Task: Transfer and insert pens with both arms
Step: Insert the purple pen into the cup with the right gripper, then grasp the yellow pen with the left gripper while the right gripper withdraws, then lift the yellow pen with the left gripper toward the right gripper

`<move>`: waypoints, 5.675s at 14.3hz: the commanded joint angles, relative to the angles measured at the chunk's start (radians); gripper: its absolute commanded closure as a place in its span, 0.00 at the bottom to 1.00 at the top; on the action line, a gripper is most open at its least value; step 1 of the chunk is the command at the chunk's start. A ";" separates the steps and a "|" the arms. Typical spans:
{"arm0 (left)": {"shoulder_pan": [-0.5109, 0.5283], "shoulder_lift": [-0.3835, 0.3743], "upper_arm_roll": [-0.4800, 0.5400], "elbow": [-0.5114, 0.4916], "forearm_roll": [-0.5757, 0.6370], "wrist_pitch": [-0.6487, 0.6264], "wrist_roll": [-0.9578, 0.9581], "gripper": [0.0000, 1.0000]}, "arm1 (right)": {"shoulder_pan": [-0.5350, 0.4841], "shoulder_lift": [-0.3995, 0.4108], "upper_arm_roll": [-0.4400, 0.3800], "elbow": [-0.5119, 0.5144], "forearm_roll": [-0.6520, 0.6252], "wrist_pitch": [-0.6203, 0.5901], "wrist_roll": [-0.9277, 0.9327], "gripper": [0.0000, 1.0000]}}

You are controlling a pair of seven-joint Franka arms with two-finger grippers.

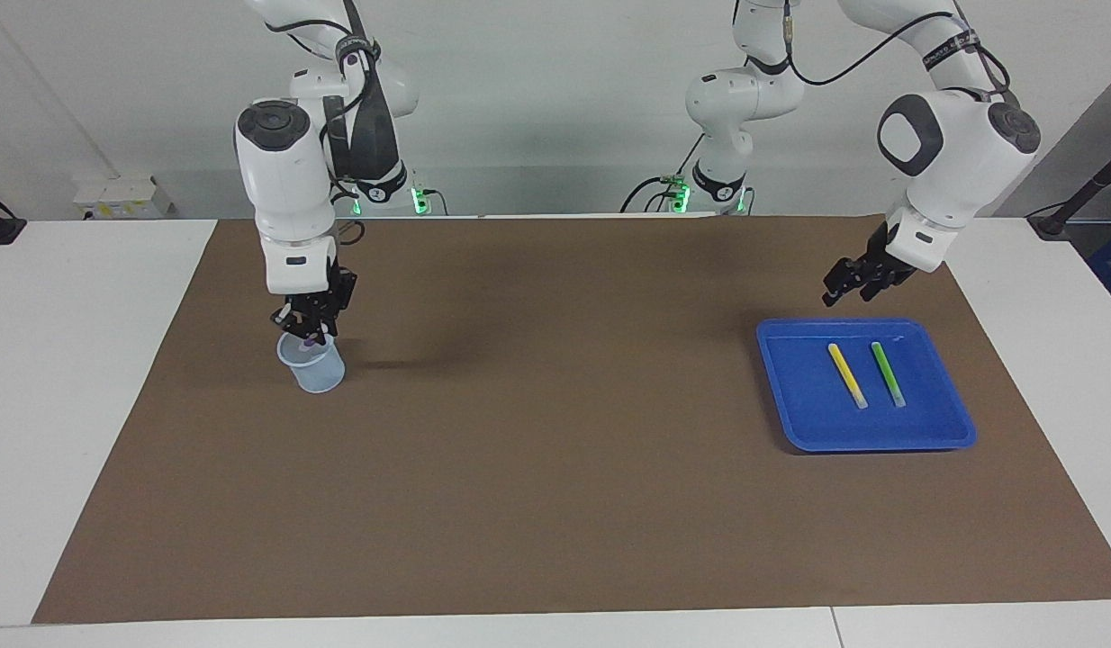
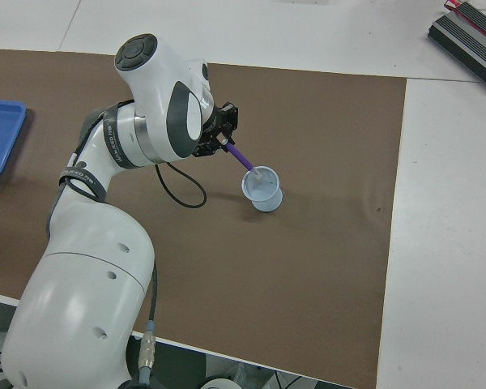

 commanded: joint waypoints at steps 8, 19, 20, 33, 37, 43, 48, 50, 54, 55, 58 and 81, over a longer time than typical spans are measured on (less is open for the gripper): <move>0.058 0.134 -0.009 -0.008 0.001 0.191 0.121 0.22 | -0.045 -0.048 0.015 -0.097 -0.005 0.064 0.017 0.93; 0.058 0.291 -0.009 0.012 0.001 0.365 0.162 0.25 | -0.028 -0.054 0.023 -0.039 0.058 -0.017 0.031 0.00; 0.058 0.292 -0.009 0.012 0.003 0.366 0.162 0.26 | -0.025 -0.054 0.023 -0.036 0.072 -0.026 0.042 0.00; 0.057 0.332 -0.009 0.011 0.003 0.418 0.168 0.37 | -0.027 -0.054 0.023 -0.027 0.169 -0.065 0.157 0.00; 0.057 0.334 -0.009 0.011 0.003 0.423 0.168 0.43 | -0.020 -0.053 0.024 -0.027 0.169 -0.052 0.159 0.00; 0.057 0.349 -0.009 0.009 0.003 0.446 0.168 0.51 | -0.010 -0.053 0.023 -0.027 0.207 -0.058 0.168 0.00; 0.055 0.349 -0.009 0.009 0.001 0.447 0.167 0.92 | -0.007 -0.054 0.024 -0.027 0.213 -0.068 0.223 0.00; 0.054 0.349 -0.009 0.011 0.001 0.448 0.165 1.00 | -0.005 -0.054 0.023 -0.028 0.254 -0.071 0.235 0.00; 0.047 0.349 -0.009 0.032 0.001 0.426 0.156 1.00 | -0.004 -0.054 0.023 -0.030 0.299 -0.078 0.304 0.00; 0.044 0.349 -0.009 0.050 0.001 0.396 0.151 1.00 | -0.002 -0.054 0.023 -0.030 0.299 -0.081 0.316 0.00; 0.043 0.331 -0.010 0.098 0.001 0.302 0.098 1.00 | 0.004 -0.054 0.024 -0.028 0.316 -0.081 0.347 0.00; -0.074 0.030 -0.050 0.175 -0.052 0.127 -1.034 1.00 | 0.093 -0.053 0.024 -0.027 0.843 -0.032 0.815 0.00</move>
